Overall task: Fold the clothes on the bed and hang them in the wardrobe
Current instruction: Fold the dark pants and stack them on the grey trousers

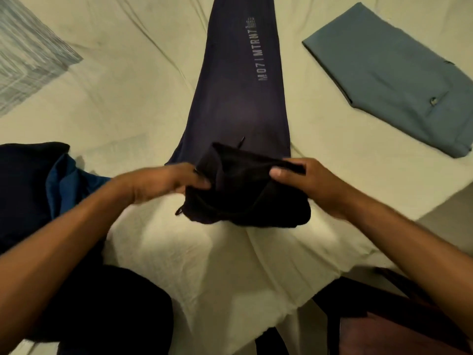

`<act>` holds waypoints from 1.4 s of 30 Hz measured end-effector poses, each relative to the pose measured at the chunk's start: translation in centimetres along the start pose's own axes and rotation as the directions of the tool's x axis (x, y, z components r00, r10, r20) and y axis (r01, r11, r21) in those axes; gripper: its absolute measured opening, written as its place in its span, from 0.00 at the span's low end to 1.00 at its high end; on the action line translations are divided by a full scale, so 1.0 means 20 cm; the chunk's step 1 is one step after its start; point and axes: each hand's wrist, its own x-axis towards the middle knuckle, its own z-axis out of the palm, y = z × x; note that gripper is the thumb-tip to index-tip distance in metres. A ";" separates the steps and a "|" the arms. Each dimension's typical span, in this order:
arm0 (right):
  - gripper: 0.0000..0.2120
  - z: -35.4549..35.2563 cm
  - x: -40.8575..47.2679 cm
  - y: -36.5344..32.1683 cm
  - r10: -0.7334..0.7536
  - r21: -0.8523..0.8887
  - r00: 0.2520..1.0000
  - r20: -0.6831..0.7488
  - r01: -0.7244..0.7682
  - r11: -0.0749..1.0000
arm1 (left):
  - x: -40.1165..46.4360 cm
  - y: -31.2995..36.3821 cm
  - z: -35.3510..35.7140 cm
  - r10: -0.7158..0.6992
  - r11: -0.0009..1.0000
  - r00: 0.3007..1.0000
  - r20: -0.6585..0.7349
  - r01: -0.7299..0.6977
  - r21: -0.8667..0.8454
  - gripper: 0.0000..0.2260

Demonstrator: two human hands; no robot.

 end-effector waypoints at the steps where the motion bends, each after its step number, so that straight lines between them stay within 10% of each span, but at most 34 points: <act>1: 0.14 -0.04 0.07 -0.05 -0.003 0.027 0.999 -0.034 0.004 1.000 | 0.04 0.04 -0.05 0.023 0.995 1.000 -0.012 -0.025 -0.098 0.29; 8: 0.18 -0.29 0.66 -0.34 0.069 0.126 0.975 -0.209 -0.043 0.991 | 0.40 0.40 -0.39 0.057 0.922 0.983 -0.172 -0.118 -0.369 0.05; 18: 0.26 -0.47 1.19 -0.06 0.284 0.121 0.910 -0.303 -0.259 0.958 | 0.90 0.30 -0.64 -0.078 0.778 0.880 -0.469 -0.240 -0.580 0.18; 24: 0.22 -0.48 1.17 0.06 0.254 0.118 0.914 -0.316 -0.227 0.967 | 0.97 0.14 -0.59 0.074 0.966 0.625 -0.777 -0.238 -0.099 0.19; 28: 0.11 -0.46 1.20 0.03 0.201 0.031 0.908 -0.368 -0.204 0.978 | 1.02 0.16 -0.58 0.087 0.994 0.610 -0.787 -0.004 0.106 0.19; 33: 0.03 -0.49 1.31 -0.02 0.071 0.029 0.872 -0.484 -0.065 0.997 | 1.08 0.31 -0.68 0.222 0.975 0.477 -0.850 -0.084 0.207 0.13; 42: 0.24 -0.47 1.35 0.03 0.194 -0.087 0.845 -0.498 -0.271 0.959 | 1.14 0.22 -0.65 0.176 0.981 0.462 -0.869 -0.005 0.195 0.28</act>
